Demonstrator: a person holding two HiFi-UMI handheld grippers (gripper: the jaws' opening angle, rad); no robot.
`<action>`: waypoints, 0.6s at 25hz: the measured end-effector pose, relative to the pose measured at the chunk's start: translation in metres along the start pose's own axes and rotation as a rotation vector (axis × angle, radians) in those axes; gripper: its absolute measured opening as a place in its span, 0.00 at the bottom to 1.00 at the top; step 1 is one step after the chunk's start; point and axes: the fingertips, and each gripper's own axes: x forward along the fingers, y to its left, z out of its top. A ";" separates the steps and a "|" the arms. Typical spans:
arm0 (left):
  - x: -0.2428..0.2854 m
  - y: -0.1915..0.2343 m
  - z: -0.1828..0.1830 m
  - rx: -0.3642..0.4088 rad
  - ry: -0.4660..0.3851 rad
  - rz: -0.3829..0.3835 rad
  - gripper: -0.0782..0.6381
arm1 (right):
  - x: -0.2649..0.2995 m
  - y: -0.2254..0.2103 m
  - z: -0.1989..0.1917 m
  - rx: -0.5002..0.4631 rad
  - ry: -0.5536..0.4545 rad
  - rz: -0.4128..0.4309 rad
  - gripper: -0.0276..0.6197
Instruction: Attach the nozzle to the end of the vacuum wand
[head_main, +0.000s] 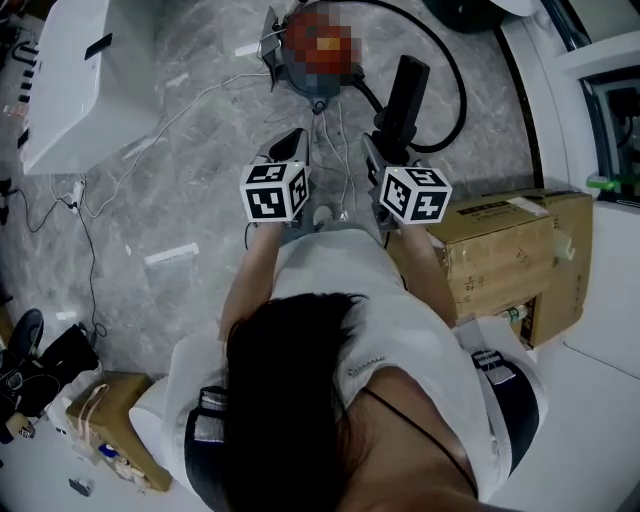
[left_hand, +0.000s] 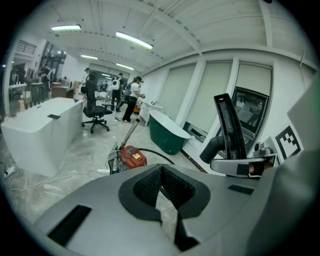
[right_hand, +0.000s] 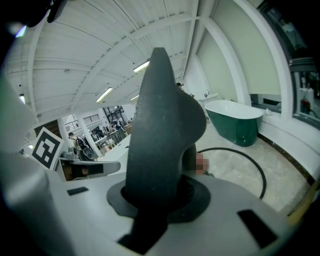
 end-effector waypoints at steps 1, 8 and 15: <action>0.002 0.002 0.001 0.000 -0.001 -0.002 0.11 | 0.002 -0.002 0.000 0.004 0.002 -0.004 0.18; 0.022 0.012 0.015 0.020 0.001 -0.016 0.11 | 0.021 -0.006 0.008 0.019 0.004 -0.011 0.18; 0.052 0.030 0.043 0.045 0.009 -0.031 0.11 | 0.054 -0.012 0.034 0.012 0.001 -0.017 0.18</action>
